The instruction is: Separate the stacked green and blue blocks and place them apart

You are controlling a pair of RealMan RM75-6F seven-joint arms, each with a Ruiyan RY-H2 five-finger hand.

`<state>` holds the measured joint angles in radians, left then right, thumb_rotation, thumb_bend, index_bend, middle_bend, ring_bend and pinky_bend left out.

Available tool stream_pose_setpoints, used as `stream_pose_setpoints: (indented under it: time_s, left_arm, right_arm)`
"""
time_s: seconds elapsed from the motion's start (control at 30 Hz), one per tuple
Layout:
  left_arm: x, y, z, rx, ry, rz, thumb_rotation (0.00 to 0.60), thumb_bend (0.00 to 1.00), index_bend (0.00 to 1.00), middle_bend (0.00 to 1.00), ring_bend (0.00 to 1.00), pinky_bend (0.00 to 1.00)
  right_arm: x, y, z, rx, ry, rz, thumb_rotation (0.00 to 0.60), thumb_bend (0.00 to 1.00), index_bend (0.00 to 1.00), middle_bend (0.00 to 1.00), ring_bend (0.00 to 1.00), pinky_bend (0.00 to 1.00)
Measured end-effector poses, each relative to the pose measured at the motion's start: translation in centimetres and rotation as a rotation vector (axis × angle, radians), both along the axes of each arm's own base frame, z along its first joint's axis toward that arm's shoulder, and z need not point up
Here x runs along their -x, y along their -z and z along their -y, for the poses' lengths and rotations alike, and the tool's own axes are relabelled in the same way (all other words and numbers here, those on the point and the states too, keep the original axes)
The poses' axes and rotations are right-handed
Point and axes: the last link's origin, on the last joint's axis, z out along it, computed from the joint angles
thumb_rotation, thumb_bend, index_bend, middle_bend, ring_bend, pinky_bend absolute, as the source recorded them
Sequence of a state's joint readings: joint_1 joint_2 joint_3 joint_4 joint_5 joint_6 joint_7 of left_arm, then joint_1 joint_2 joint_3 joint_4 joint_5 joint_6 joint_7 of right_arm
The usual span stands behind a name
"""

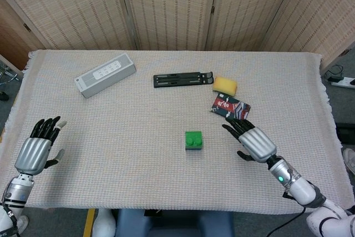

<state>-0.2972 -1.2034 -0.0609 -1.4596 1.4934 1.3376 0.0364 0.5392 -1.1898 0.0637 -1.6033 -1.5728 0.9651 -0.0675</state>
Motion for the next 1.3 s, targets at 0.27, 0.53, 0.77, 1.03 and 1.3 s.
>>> stream_pose_setpoints:
  time_s: [0.27, 0.53, 0.77, 1.03, 1.3]
  left_arm:
    - [0.2, -0.1, -0.3, 0.0, -0.011, 0.004, 0.6, 0.42, 0.11, 0.06, 0.0, 0.0]
    - [0.2, -0.2, -0.2, 0.002, -0.009, 0.015, 0.6, 0.42, 0.12, 0.06, 0.0, 0.0]
    - [0.2, -0.6, -0.2, -0.008, -0.008, 0.031, 0.6, 0.42, 0.13, 0.06, 0.0, 0.0]
    - [0.4, -0.7, -0.3, -0.009, -0.015, 0.037, 0.6, 0.42, 0.12, 0.06, 0.0, 0.0]
    - [0.4, -0.9, -0.4, -0.017, -0.019, 0.039, 0.6, 0.42, 0.12, 0.06, 0.0, 0.0]
  right_arm:
    - [-4.5, 2.9, 2.6, -0.095, -0.075, -0.021, 0.6, 0.38, 0.0, 0.0, 0.05, 0.11]
    - [-7.7, 6.9, 4.1, -0.162, -0.139, -0.093, 0.6, 0.38, 0.0, 0.0, 0.06, 0.11]
    - [-9.5, 8.6, 5.1, -0.176, -0.175, -0.128, 0.6, 0.38, 0.0, 0.01, 0.11, 0.19]
    - [-10.1, 9.7, 5.9, -0.192, -0.177, -0.156, 0.6, 0.38, 0.09, 0.08, 0.18, 0.25]
    - [-10.7, 10.3, 6.1, -0.211, -0.215, -0.204, 0.6, 0.38, 0.18, 0.14, 0.23, 0.3]
